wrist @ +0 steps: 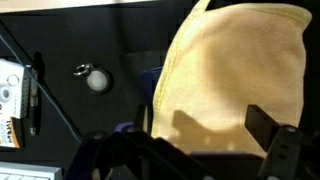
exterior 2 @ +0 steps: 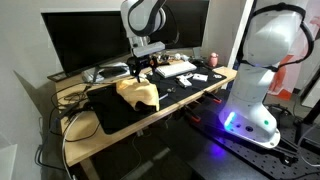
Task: Move the towel to the far end of the table on the left
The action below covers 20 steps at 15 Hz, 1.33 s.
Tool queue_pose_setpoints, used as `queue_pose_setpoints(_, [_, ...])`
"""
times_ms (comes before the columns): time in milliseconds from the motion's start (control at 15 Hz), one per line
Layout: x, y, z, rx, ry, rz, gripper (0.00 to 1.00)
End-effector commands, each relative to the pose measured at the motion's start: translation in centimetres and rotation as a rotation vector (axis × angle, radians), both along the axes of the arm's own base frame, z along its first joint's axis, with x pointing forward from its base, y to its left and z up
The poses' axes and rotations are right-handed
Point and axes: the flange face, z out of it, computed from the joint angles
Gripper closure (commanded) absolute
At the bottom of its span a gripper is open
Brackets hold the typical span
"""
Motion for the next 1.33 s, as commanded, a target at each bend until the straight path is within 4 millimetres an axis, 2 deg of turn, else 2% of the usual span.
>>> queue_pose_setpoints(0, [1.1,1.7,-1.3,-0.030,-0.009,0.012,0.00])
queue_pose_setpoints(933, [2.8,4.1,-5.3,-0.057,0.020,0.082,0.00])
queue_pose_setpoints(1267, [3.0,4.7,-6.1,-0.053,0.031,0.095,0.05])
